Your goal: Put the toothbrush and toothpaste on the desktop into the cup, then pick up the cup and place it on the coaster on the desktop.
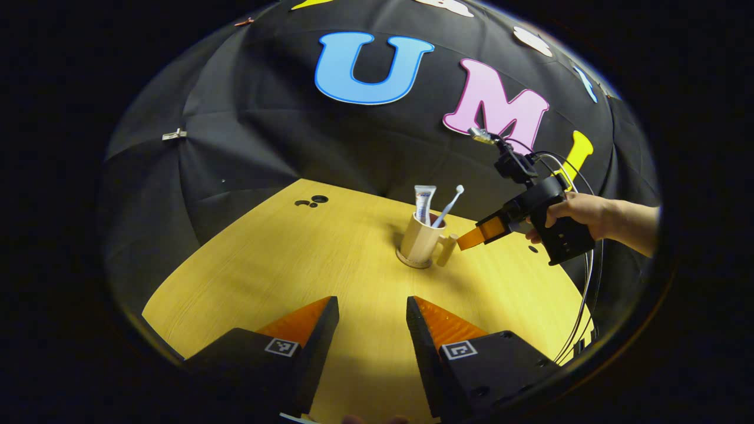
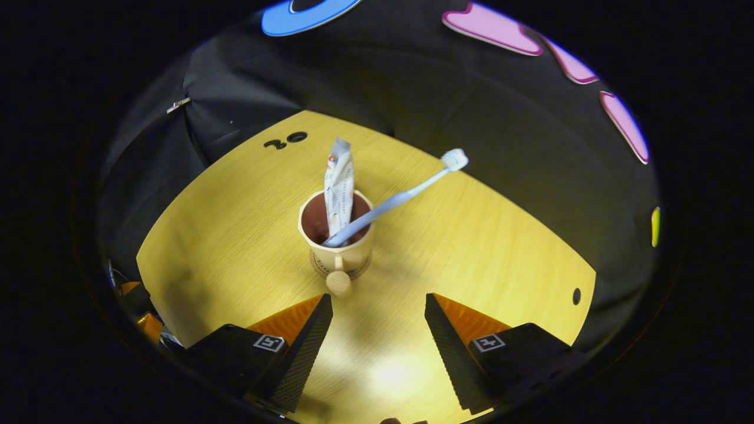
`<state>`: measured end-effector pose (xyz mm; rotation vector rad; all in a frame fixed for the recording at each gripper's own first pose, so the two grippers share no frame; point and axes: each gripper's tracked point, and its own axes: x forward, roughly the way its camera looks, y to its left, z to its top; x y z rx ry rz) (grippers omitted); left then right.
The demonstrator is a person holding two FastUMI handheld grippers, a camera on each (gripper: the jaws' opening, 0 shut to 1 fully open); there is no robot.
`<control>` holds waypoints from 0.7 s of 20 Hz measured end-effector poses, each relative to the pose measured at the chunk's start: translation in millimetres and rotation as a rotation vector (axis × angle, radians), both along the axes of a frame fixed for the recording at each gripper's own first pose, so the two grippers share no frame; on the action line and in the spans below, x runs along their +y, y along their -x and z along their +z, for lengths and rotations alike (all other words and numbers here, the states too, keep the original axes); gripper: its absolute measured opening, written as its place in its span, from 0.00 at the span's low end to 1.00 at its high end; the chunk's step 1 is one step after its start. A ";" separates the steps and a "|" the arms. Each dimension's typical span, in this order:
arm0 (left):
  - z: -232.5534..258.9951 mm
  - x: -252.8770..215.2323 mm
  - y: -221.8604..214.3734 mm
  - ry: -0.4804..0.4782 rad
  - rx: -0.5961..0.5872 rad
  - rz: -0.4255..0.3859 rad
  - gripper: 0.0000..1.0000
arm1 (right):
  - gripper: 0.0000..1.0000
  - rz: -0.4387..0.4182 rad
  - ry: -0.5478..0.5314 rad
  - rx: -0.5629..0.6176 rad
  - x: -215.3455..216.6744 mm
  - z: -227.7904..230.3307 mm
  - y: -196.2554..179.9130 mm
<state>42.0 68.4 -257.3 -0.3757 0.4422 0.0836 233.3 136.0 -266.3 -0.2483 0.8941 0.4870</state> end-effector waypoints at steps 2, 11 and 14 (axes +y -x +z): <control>8.3 0.4 -0.9 -0.040 0.003 -0.006 0.76 | 0.98 -0.029 -0.009 -0.049 -16.4 20.3 12.7; 66.5 -11.9 -9.5 -0.423 -0.079 -0.060 0.89 | 0.98 -0.129 -0.104 -0.281 -74.6 100.9 65.2; 91.3 -30.5 -10.4 -0.415 -0.126 -0.089 0.95 | 0.98 -0.170 -0.159 -0.373 -89.6 130.6 77.4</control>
